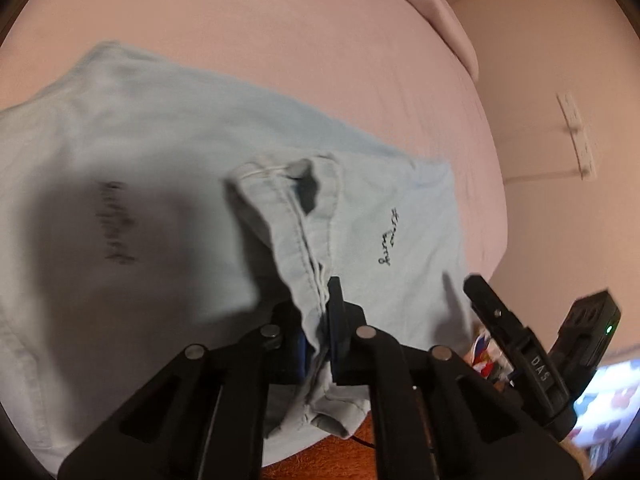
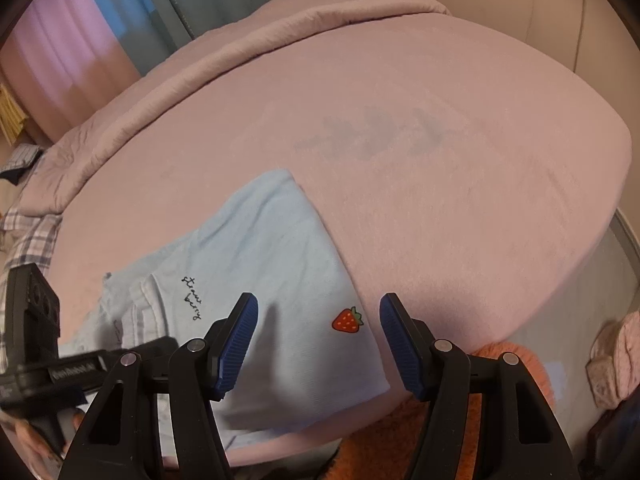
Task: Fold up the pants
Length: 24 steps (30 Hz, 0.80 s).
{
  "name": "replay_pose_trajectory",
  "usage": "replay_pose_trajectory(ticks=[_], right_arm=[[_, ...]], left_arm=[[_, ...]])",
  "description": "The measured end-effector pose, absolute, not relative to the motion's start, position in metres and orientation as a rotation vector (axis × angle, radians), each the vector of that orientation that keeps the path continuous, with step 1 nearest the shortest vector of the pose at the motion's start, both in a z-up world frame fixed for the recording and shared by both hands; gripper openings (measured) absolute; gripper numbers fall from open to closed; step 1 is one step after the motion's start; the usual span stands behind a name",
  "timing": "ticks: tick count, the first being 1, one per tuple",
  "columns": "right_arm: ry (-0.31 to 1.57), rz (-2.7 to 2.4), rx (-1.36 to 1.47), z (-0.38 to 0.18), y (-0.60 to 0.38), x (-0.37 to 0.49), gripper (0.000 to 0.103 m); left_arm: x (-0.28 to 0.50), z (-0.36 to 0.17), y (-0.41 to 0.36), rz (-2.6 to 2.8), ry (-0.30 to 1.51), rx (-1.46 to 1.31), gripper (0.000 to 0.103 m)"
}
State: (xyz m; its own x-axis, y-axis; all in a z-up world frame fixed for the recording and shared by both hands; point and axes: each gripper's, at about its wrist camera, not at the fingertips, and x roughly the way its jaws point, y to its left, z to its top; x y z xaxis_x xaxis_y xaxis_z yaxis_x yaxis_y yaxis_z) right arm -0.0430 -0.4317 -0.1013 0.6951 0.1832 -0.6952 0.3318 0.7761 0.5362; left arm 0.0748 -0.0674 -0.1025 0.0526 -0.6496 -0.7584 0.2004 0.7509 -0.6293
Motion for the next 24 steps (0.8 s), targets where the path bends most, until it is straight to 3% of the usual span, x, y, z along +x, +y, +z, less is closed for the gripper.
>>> replay_pose_trajectory(ticks=[8, 11, 13, 18, 24], right_arm=[[0.765, -0.057, 0.603, -0.08, -0.428, -0.031, 0.063], [0.763, -0.026, 0.587, -0.079, -0.423, -0.013, 0.046], [0.785, 0.007, 0.588, -0.083, -0.42, 0.001, 0.026], [0.918, -0.023, 0.539, -0.113, -0.409, 0.02, 0.026], [0.9, -0.042, 0.439, -0.121, -0.393, -0.002, 0.026]], left_arm=[[0.086, -0.1, -0.035, -0.627, 1.376, -0.417, 0.008], [0.09, -0.104, -0.038, -0.616, 1.371, -0.402, 0.009], [0.084, -0.105, -0.041, -0.612, 1.358, -0.366, 0.012], [0.08, -0.101, -0.055, -0.607, 1.347, -0.33, 0.015], [0.072, -0.107, -0.045, -0.619, 1.346, -0.369, 0.016]])
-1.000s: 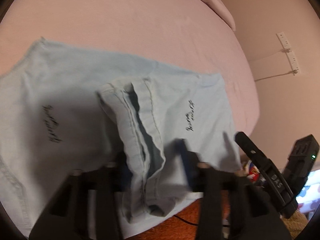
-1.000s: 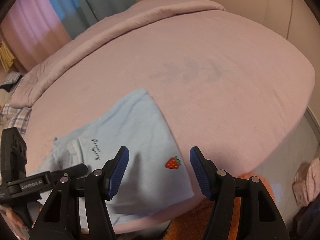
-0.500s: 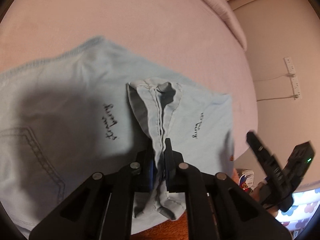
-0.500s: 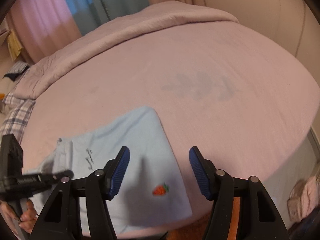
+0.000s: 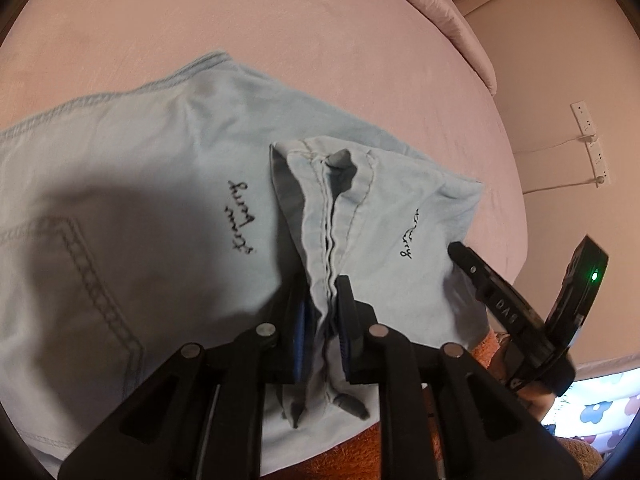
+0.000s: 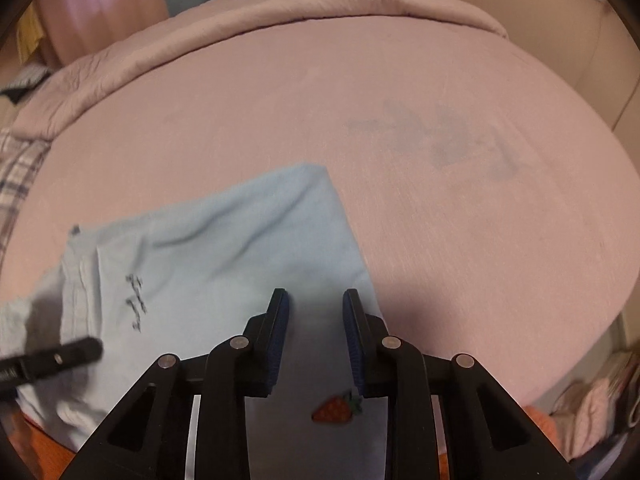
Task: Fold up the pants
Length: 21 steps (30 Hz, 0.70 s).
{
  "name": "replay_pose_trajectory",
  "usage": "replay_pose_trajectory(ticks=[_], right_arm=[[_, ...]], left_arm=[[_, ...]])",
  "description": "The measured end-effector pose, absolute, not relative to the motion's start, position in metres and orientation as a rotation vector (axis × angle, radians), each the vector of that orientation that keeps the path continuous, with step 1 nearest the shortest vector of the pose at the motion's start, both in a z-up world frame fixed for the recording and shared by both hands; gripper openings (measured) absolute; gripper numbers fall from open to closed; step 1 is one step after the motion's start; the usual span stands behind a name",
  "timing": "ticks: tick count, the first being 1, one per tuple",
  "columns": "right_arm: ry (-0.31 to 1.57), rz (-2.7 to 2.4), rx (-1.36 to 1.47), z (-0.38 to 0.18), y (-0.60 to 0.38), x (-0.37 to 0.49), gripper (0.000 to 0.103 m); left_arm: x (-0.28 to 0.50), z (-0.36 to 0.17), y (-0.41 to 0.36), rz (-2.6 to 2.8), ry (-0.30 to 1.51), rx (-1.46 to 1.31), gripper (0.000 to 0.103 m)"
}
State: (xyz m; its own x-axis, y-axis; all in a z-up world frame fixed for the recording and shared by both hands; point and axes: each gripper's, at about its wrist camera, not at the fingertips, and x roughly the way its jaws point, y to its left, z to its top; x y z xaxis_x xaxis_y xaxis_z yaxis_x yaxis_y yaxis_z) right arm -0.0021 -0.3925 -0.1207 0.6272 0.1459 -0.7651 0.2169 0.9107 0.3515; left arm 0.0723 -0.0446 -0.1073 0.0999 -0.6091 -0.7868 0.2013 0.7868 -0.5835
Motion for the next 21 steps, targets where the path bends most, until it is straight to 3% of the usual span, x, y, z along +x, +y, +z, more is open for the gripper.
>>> replay_pose_trajectory(ticks=[21], right_arm=[[0.906, -0.09, 0.351, -0.118, -0.364, -0.046, 0.026]], left_arm=[[0.058, -0.112, -0.028, -0.649, 1.353, -0.385, 0.021]])
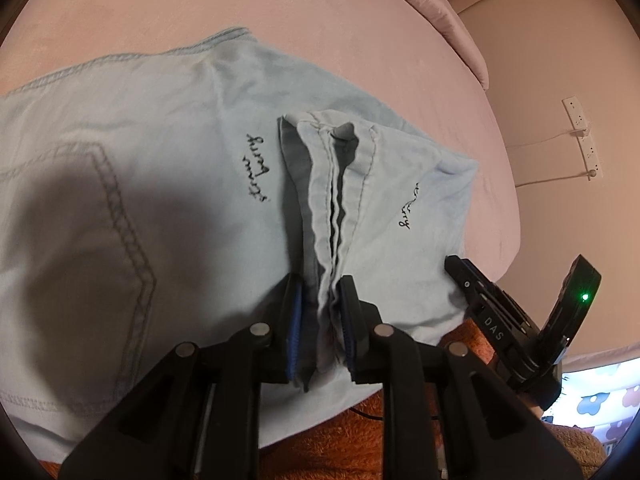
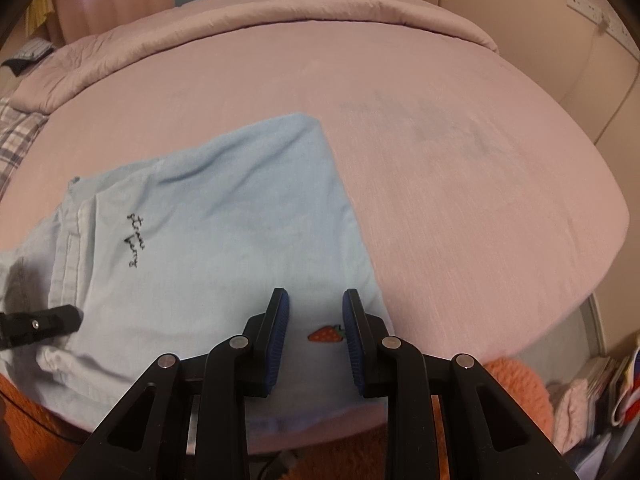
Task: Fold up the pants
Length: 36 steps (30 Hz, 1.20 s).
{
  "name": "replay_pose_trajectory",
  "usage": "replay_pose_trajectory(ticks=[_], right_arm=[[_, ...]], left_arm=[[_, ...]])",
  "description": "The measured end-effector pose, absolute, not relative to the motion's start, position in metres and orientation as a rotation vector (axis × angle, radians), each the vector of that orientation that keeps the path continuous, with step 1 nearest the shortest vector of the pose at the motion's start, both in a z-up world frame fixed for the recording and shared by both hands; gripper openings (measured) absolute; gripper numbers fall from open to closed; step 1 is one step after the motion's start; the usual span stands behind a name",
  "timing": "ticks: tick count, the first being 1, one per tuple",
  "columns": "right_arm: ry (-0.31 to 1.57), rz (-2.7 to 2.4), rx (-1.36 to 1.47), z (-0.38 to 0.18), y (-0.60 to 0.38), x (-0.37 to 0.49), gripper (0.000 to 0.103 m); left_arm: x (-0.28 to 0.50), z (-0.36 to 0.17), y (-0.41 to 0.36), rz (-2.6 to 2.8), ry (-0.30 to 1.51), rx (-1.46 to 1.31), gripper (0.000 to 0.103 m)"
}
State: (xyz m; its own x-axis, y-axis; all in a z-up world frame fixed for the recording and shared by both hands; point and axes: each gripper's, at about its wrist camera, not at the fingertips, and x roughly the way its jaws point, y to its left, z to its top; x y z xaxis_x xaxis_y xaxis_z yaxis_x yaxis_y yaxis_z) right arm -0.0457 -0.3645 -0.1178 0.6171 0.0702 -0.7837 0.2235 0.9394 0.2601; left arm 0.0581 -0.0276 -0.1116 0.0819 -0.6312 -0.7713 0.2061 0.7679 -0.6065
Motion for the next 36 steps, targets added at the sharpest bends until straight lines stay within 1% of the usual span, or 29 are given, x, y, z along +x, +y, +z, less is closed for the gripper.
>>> replay_pose_trajectory(ticks=[8, 9, 10, 12, 13, 14, 15, 16, 17, 18, 19, 20, 21, 22, 23, 25, 29, 36], right_arm=[[0.921, -0.068, 0.397, -0.12, -0.37, -0.064, 0.026], [0.924, -0.067, 0.396, -0.119, -0.37, -0.065, 0.026], [0.927, -0.066, 0.389, -0.118, -0.369, -0.067, 0.026], [0.931, -0.056, 0.368, -0.115, -0.369, -0.07, 0.026], [0.934, -0.051, 0.366, -0.115, -0.372, -0.068, 0.026], [0.937, -0.044, 0.366, -0.114, -0.373, -0.068, 0.026], [0.941, -0.037, 0.373, -0.112, -0.376, -0.067, 0.026], [0.942, -0.034, 0.384, -0.11, -0.378, -0.066, 0.026], [0.942, -0.033, 0.392, -0.109, -0.379, -0.066, 0.027], [0.932, -0.026, 0.405, -0.103, -0.382, -0.066, 0.027], [0.921, -0.021, 0.41, -0.099, -0.382, -0.065, 0.027], [0.9, -0.013, 0.413, -0.092, -0.384, -0.065, 0.033], [0.871, -0.006, 0.416, -0.084, -0.385, -0.065, 0.04], [0.836, 0.002, 0.421, -0.075, -0.386, -0.065, 0.055], [0.811, 0.009, 0.428, -0.069, -0.387, -0.066, 0.067], [0.749, 0.04, 0.452, -0.056, -0.387, -0.065, 0.076], [0.725, 0.085, 0.49, -0.049, -0.381, -0.052, 0.078], [0.788, 0.116, 0.515, -0.058, -0.364, -0.035, 0.078]], left_arm=[[0.048, -0.106, -0.012, -0.628, 1.399, -0.394, 0.024], [0.048, -0.103, -0.007, -0.615, 1.403, -0.389, 0.023], [0.048, -0.096, 0.001, -0.575, 1.389, -0.365, 0.022], [0.049, -0.082, 0.017, -0.518, 1.322, -0.332, 0.024], [0.049, -0.072, 0.027, -0.48, 1.28, -0.315, 0.031], [0.049, -0.061, 0.04, -0.438, 1.235, -0.304, 0.042], [0.049, -0.054, 0.049, -0.408, 1.204, -0.304, 0.048], [0.048, -0.044, 0.065, -0.368, 1.156, -0.313, 0.062], [0.047, -0.037, 0.075, -0.341, 1.12, -0.324, 0.073], [0.046, -0.031, 0.086, -0.313, 1.084, -0.335, 0.078], [0.044, -0.023, 0.102, -0.268, 1.038, -0.353, 0.086], [0.043, -0.02, 0.115, -0.226, 1.008, -0.367, 0.093], [0.043, -0.018, 0.128, -0.189, 0.984, -0.382, 0.095], [0.043, -0.019, 0.138, -0.158, 0.969, -0.401, 0.096], [0.044, -0.021, 0.148, -0.135, 0.965, -0.419, 0.096], [0.048, -0.032, 0.175, -0.072, 0.973, -0.465, 0.096], [0.047, -0.06, 0.202, 0.034, 1.034, -0.519, 0.096], [0.043, -0.103, 0.225, 0.007, 1.12, -0.677, 0.097]])
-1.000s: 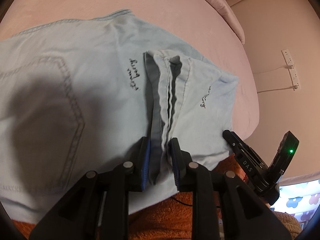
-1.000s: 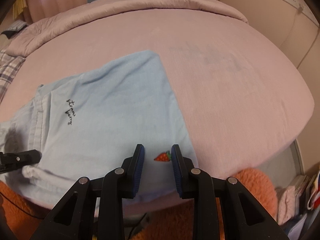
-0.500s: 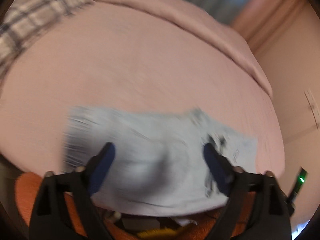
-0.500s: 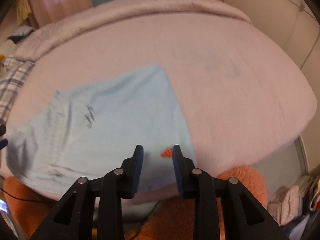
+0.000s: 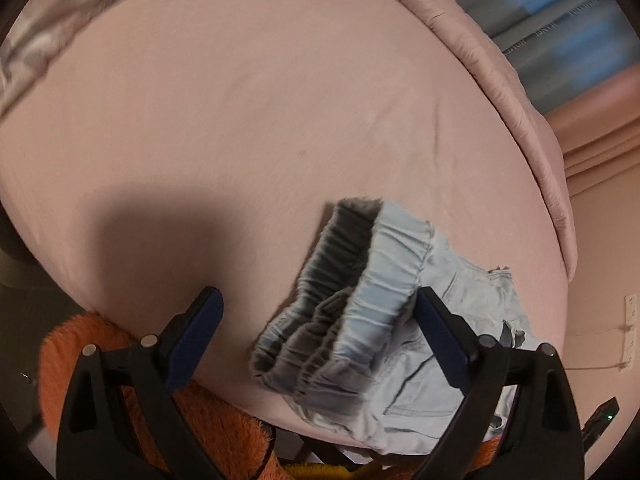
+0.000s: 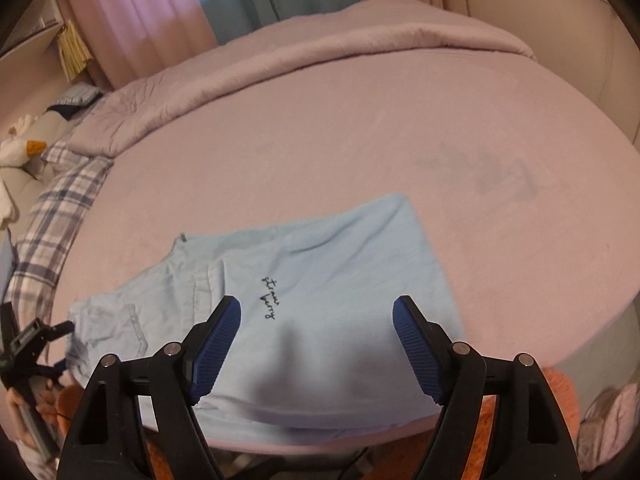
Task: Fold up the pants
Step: 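Grasp the elastic waistband with the left tool and lift it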
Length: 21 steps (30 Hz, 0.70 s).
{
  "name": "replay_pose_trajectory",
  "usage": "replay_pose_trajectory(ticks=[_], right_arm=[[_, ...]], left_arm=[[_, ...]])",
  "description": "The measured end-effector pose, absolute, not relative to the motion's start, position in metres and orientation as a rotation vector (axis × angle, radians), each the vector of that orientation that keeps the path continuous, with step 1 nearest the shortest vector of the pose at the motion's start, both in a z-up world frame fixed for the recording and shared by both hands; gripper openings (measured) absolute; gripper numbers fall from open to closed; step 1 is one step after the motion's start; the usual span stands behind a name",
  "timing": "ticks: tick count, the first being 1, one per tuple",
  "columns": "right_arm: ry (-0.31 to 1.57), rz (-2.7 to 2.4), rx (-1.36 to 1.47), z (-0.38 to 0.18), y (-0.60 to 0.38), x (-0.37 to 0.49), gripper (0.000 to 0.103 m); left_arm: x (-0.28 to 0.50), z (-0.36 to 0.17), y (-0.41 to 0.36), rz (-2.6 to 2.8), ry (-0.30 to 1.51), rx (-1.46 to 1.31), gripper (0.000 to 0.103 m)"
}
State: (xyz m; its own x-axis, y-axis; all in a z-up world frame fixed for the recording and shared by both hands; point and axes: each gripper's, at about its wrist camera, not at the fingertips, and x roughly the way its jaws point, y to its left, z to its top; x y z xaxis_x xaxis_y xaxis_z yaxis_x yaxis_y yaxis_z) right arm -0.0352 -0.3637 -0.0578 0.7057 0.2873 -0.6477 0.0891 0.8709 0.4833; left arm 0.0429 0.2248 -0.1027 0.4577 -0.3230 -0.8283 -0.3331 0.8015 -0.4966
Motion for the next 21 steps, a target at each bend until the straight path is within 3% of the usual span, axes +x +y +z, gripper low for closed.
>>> replay_pose_trajectory(ticks=[6, 10, 21], right_arm=[[0.8, 0.116, 0.512, -0.054, -0.356, -0.035, 0.078], [0.807, 0.12, 0.516, -0.057, -0.358, -0.036, 0.078], [0.833, 0.145, 0.541, -0.065, -0.354, -0.03, 0.078]], left_arm=[[0.034, -0.095, 0.217, -0.034, 1.125, -0.703, 0.095], [0.029, -0.1, 0.207, -0.082, 1.15, -0.739, 0.085], [0.026, -0.109, 0.2, -0.091, 1.093, -0.814, 0.084]])
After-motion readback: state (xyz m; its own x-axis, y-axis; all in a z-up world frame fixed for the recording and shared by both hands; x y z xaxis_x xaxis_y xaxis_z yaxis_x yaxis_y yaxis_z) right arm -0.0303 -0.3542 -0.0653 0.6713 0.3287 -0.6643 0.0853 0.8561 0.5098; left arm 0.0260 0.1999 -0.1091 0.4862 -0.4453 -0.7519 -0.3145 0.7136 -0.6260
